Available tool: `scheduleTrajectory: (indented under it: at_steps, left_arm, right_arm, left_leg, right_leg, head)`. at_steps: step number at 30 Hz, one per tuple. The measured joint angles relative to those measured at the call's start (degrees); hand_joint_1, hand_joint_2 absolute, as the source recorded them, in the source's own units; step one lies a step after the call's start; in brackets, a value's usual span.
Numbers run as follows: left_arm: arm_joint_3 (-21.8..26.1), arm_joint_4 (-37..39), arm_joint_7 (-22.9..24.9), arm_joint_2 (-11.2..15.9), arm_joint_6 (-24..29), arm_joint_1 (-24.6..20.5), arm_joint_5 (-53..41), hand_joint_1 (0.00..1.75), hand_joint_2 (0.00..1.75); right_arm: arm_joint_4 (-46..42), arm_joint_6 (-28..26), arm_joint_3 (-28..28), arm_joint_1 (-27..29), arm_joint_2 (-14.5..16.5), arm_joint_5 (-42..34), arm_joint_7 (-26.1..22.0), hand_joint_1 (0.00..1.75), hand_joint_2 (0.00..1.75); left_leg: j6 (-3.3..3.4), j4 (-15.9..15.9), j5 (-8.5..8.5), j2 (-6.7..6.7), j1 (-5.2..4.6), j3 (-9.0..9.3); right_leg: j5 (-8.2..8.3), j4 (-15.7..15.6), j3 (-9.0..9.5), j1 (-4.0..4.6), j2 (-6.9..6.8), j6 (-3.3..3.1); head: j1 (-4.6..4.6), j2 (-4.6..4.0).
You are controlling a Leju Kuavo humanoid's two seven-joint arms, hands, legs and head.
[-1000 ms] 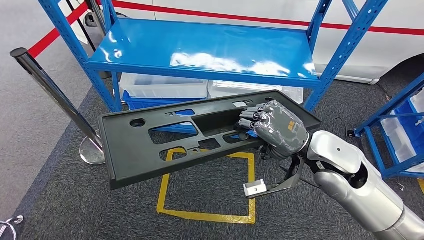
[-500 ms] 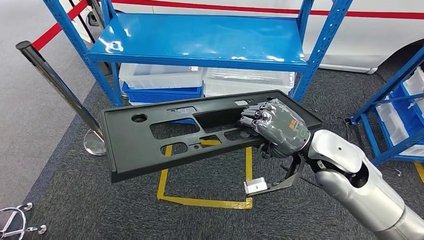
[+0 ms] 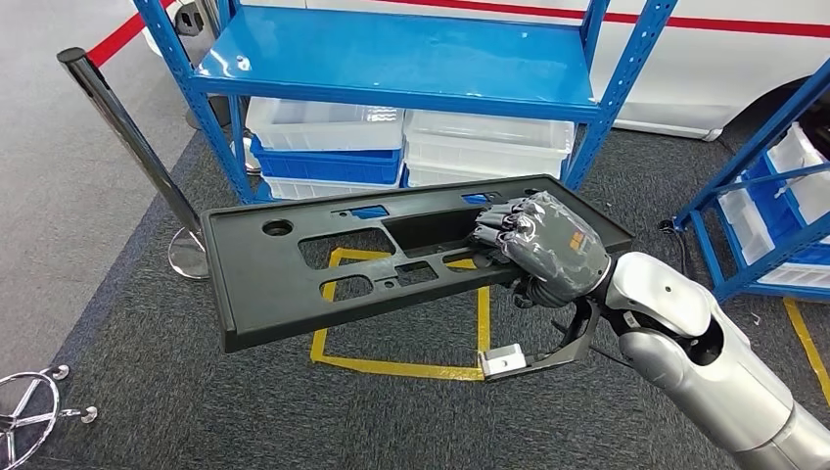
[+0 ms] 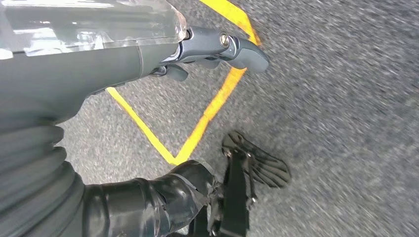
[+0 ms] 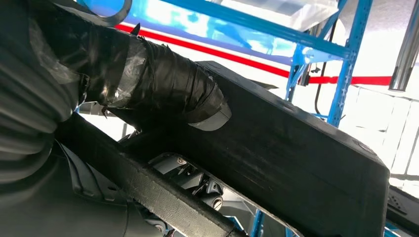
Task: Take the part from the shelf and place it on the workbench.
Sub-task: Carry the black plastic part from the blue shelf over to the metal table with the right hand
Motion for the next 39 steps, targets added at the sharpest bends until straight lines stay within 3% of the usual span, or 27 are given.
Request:
scheduleTrajectory:
  at_steps: [1,2,4,6,7,9,11,12,13,14,15,17,19,20,22,23,25,27,28,29,30,31,32,34,35,37,39]
  left_arm:
    - [0.0,0.0,-0.02,-0.01,0.02,0.0,-0.03,0.0,1.75]
    - [0.0,0.0,-0.03,-0.02,0.02,0.0,-0.04,0.0,1.75]
    - [0.02,0.0,-0.13,-0.04,0.02,0.07,-0.08,0.0,1.75]
    - [0.05,0.0,-0.23,-0.05,0.02,0.18,-0.2,0.0,1.75]
    - [0.06,0.0,-0.26,-0.09,0.02,0.2,-0.27,0.0,1.75]
    - [0.07,0.0,-0.3,-0.16,0.02,0.22,-0.38,0.0,1.75]
    - [0.11,0.0,-0.33,-0.18,0.02,0.2,-0.4,0.0,1.75]
    - [0.16,0.0,-0.34,-0.17,0.02,0.18,-0.41,0.0,1.75]
    - [0.22,0.0,-0.34,-0.16,0.02,0.16,-0.42,0.0,1.75]
    - [0.28,0.0,-0.34,-0.17,0.02,0.14,-0.42,0.0,1.75]
    - [0.33,0.0,-0.34,-0.17,0.02,0.12,-0.42,0.0,1.75]
    - [0.41,0.0,-0.34,-0.18,0.02,0.04,-0.41,0.0,1.75]
    - [0.5,0.0,-0.34,-0.17,0.02,-0.06,-0.42,0.0,1.75]
    - [0.55,0.0,-0.34,-0.16,0.02,-0.1,-0.43,0.0,1.75]
    - [0.68,0.0,-0.39,-0.16,0.02,-0.13,-0.51,0.0,1.75]
    - [0.76,0.0,-0.48,-0.17,-0.03,-0.15,-0.57,0.0,1.75]
    - [0.92,0.0,-0.84,-0.18,-0.39,-0.17,-0.8,0.0,1.75]
    - [1.02,0.0,-1.37,-0.19,-0.73,-0.18,-0.99,0.0,1.75]
    - [1.09,0.0,-1.77,-0.19,-0.96,-0.19,-1.04,0.0,1.75]
    - [1.17,0.0,-2.15,-0.18,-1.27,-0.2,-1.03,0.0,1.75]
    - [1.27,0.0,-2.46,-0.17,-1.63,-0.2,-1.03,0.0,1.75]
    - [1.37,0.0,-2.57,-0.16,-1.92,-0.19,-1.03,0.0,1.75]
    - [1.46,0.0,-2.41,-0.15,-1.98,-0.19,-1.05,0.0,1.75]
    - [1.67,0.0,-1.76,-0.15,-1.83,-0.19,-1.09,0.0,1.75]
    - [1.82,0.0,-1.46,-0.13,-1.76,-0.18,-1.11,0.0,1.75]
    - [2.2,0.0,-1.1,0.02,-1.81,-0.17,-1.14,0.0,1.75]
    - [2.45,0.0,-0.86,0.19,-1.99,-0.15,-1.11,0.0,1.75]
  right_arm:
    - [0.02,0.0,-0.1,-0.02,0.0,0.0,-0.02,1.75,1.75]
    - [0.03,0.0,-0.23,-0.04,-0.01,0.0,-0.05,1.75,1.75]
    - [0.04,0.0,-0.48,-0.09,-0.02,0.02,-0.13,1.75,1.75]
    - [0.07,0.02,-0.6,-0.15,-0.02,0.1,-0.15,1.75,1.75]
    - [0.08,0.05,-0.61,-0.22,-0.01,0.16,-0.16,1.75,1.75]
    - [0.11,0.13,-0.61,-0.27,0.0,0.28,-0.24,1.75,1.75]
    - [0.13,0.18,-0.61,-0.31,0.0,0.33,-0.32,1.75,1.75]
    - [0.14,0.21,-0.6,-0.29,0.0,0.35,-0.33,1.75,1.75]
    - [0.16,0.24,-0.58,-0.28,0.0,0.36,-0.33,1.75,1.75]
    - [0.19,0.27,-0.56,-0.27,0.0,0.37,-0.33,1.75,1.75]
    - [0.2,0.29,-0.55,-0.28,0.0,0.38,-0.33,1.75,1.75]
    - [0.2,0.3,-0.55,-0.31,0.0,0.39,-0.33,1.75,1.75]
    - [0.2,0.3,-0.56,-0.34,0.0,0.42,-0.33,1.75,1.75]
    - [0.2,0.3,-0.55,-0.36,0.01,0.43,-0.33,1.75,1.75]
    - [0.24,0.32,-0.51,-0.38,0.01,0.44,-0.33,1.75,1.75]
    - [0.28,0.32,-0.5,-0.36,0.01,0.44,-0.33,1.75,1.75]
    - [0.38,0.33,-0.46,-0.34,0.0,0.44,-0.33,1.75,1.75]
    - [0.51,0.37,-0.4,-0.35,0.01,0.48,-0.31,1.75,1.75]
    - [0.61,0.4,-0.33,-0.35,0.02,0.53,-0.25,1.75,1.75]
    - [0.72,0.43,-0.27,-0.36,0.03,0.58,-0.19,1.75,1.75]
    - [0.82,0.45,-0.21,-0.4,0.05,0.64,-0.11,1.75,1.75]
    - [0.94,0.47,-0.16,-0.52,0.08,0.7,-0.02,1.75,1.75]
    - [1.05,0.49,-0.13,-0.76,0.13,0.76,0.04,1.75,1.75]
    - [1.24,0.56,-0.05,-1.43,0.38,0.94,0.19,1.75,1.75]
    - [1.34,0.68,0.04,-1.89,0.58,1.06,0.26,1.75,1.75]
    - [1.66,1.07,0.37,-2.84,1.22,1.29,0.4,1.75,1.75]
    - [2.15,1.52,0.85,-3.82,2.21,1.5,0.52,1.75,1.75]
  left_leg:
    - [-0.21,0.65,0.32,0.0,0.03,-1.06]
    - [-0.47,1.3,0.6,-0.01,0.0,-1.94]
    - [-1.08,1.91,1.45,-0.03,-0.08,-2.92]
    - [-1.7,1.71,2.42,-0.09,-0.19,-3.24]
    - [-2.01,1.89,2.05,-0.14,-0.16,-3.57]
    - [-2.65,4.63,-1.61,-0.28,0.0,-4.7]
    - [-3.18,11.17,-7.2,-0.34,0.35,-6.25]
    - [-3.41,14.72,-8.91,-0.33,0.51,-6.82]
    - [-3.59,17.2,-9.33,-0.33,0.65,-6.91]
    - [-3.72,17.9,-8.5,-0.33,0.79,-6.09]
    - [-3.79,16.48,-6.91,-0.33,0.93,-4.33]
    - [-3.74,8.96,-4.71,-0.48,1.06,1.38]
    - [-3.39,2.19,-5.23,-0.8,0.83,5.53]
    - [-3.16,0.78,-5.62,-0.92,0.62,6.14]
    - [-2.52,-0.16,-4.82,-0.82,0.58,5.78]
    - [-1.97,-0.46,-4.25,-0.69,0.63,5.43]
    - [-0.83,-0.75,-3.22,-0.42,0.68,4.42]
    - [-0.19,-0.3,-2.4,-0.37,0.37,2.92]
    - [-0.1,0.02,-2.08,-0.38,0.2,2.12]
    - [-0.05,0.35,-1.82,-0.38,0.03,1.35]
    - [-0.06,0.67,-1.59,-0.39,-0.12,0.61]
    - [-0.1,1.05,-1.32,-0.4,-0.26,-0.07]
    - [-0.21,1.36,-1.06,-0.4,-0.35,-0.66]
    - [-0.68,1.79,-0.45,-0.37,-0.45,-1.41]
    - [-1.01,1.78,-0.06,-0.32,-0.4,-1.63]
    - [-1.73,1.65,0.63,-0.27,-0.33,-1.97]
    - [-2.52,2.99,-0.9,-0.39,-0.23,-2.79]
  right_leg:
    - [0.71,-2.97,2.36,-0.06,-0.01,-0.02]
    - [0.36,-6.76,5.01,0.05,0.01,-0.09]
    - [-1.54,-12.4,8.33,0.4,0.03,-0.46]
    - [-1.34,-13.67,8.39,0.45,-0.01,-1.06]
    - [-0.78,-13.86,8.05,0.3,-0.11,-1.4]
    - [0.49,-14.19,6.93,-0.07,-0.35,-2.32]
    - [1.71,-14.1,5.57,-0.05,-0.42,-2.75]
    - [2.29,-14.02,4.78,-0.06,-0.42,-2.7]
    - [2.81,-13.91,4.01,-0.08,-0.42,-2.61]
    - [3.31,-13.75,3.21,-0.13,-0.43,-2.45]
    - [3.73,-13.58,2.5,-0.2,-0.43,-2.26]
    - [4.47,-13.19,1.32,-0.25,-0.43,-1.7]
    - [5.36,-13.13,0.74,-0.22,-0.5,-1.01]
    - [5.93,-13.37,0.59,-0.22,-0.55,-0.68]
    - [6.68,-13.88,0.31,-0.29,-0.53,0.0]
    - [5.79,-13.43,-0.03,-0.3,-0.46,0.21]
    - [1.1,-9.23,-1.38,-0.34,-0.32,0.32]
    - [-3.97,-1.68,-3.1,-0.25,-0.18,0.28]
    - [-4.73,1.36,-3.46,-0.2,-0.12,0.27]
    - [-4.14,2.91,-3.21,-0.18,-0.06,0.2]
    - [-2.4,2.43,-2.03,-0.14,-0.03,0.02]
    - [-0.47,0.17,0.02,-0.03,-0.02,-0.31]
    - [0.32,-3.35,2.56,0.17,-0.04,-0.8]
    - [-0.34,-10.55,7.11,0.67,-0.08,-1.54]
    - [-1.21,-12.66,8.19,0.91,-0.09,-1.74]
    - [-1.11,-14.38,8.54,0.89,-0.16,-1.96]
    - [-0.18,-15.25,8.15,0.48,-0.36,-2.59]
  head:
    - [0.0,0.0]
    - [-0.02,0.0]
    - [-0.02,0.0]
    - [0.0,0.0]
    - [0.0,0.0]
    - [-0.03,0.0]
    - [-0.04,0.0]
    - [-0.05,0.0]
    - [-0.04,0.0]
    - [-0.05,0.0]
    - [-0.05,0.0]
    - [-0.06,0.0]
    - [-0.05,0.0]
    - [-0.04,0.0]
    - [-0.03,0.0]
    - [-0.02,0.0]
    - [0.01,0.0]
    - [-0.01,0.0]
    - [-0.01,0.0]
    - [-0.01,0.0]
    - [-0.01,0.0]
    - [-0.02,0.0]
    - [-0.02,0.0]
    - [-0.04,0.0]
    - [-0.02,0.0]
    - [0.02,0.0]
    - [0.01,0.0]
